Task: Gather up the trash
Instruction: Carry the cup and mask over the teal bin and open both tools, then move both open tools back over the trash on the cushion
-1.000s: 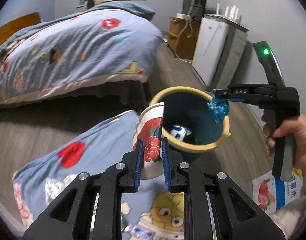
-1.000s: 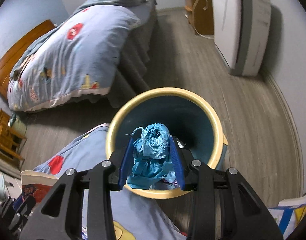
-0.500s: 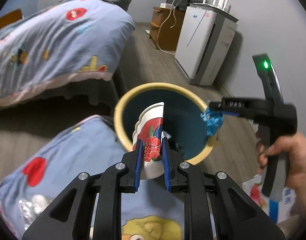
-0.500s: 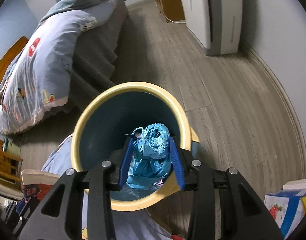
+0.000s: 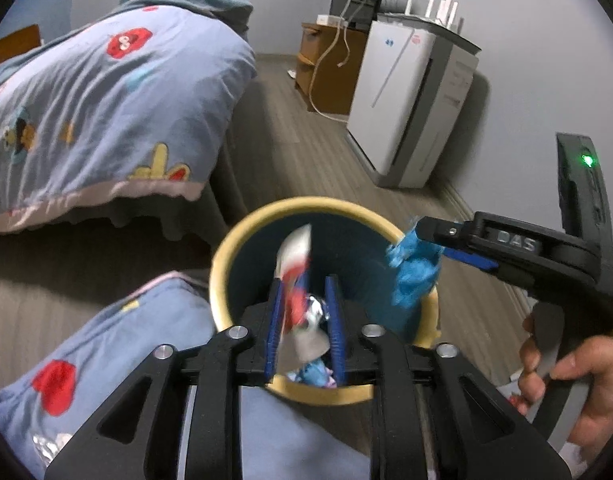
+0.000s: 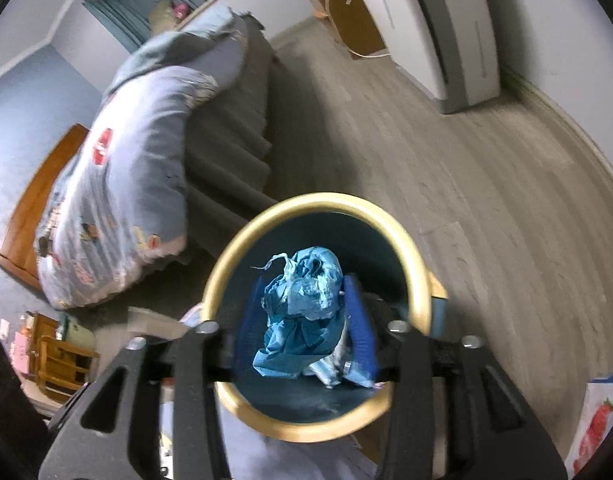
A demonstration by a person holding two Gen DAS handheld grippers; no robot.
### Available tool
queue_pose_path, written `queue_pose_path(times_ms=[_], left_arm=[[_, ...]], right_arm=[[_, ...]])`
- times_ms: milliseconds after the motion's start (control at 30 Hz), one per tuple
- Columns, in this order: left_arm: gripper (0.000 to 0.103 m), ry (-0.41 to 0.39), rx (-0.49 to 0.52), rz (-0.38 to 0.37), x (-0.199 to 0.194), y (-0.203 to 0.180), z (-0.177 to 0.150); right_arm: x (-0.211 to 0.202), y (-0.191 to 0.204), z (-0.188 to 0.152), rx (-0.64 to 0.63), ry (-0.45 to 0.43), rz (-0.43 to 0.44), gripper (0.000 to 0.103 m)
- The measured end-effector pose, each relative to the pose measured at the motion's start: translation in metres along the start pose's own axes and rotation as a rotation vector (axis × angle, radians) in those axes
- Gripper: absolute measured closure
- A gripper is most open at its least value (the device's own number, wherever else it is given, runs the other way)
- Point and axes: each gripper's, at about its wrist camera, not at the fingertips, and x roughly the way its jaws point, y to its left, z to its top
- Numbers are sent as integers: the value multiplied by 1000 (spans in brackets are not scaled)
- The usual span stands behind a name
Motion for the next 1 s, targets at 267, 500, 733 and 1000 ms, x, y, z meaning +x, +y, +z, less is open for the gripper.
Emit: queue_pose_path(times_ms=[267, 500, 733, 1000], left_arm=[[31, -19, -54, 35, -11, 18, -4], [19, -16, -25, 99, -30, 25, -17], [11, -68, -3, 146, -82, 41, -25], [10, -122, 2, 207, -159, 74, -38]], right_arm=[[-2, 8, 0, -25, 2, -26, 17], [-17, 34, -5, -124, -7, -57, 6], [-46, 75, -11, -284, -55, -83, 6], [-70, 121, -23, -439, -107, -79, 6]])
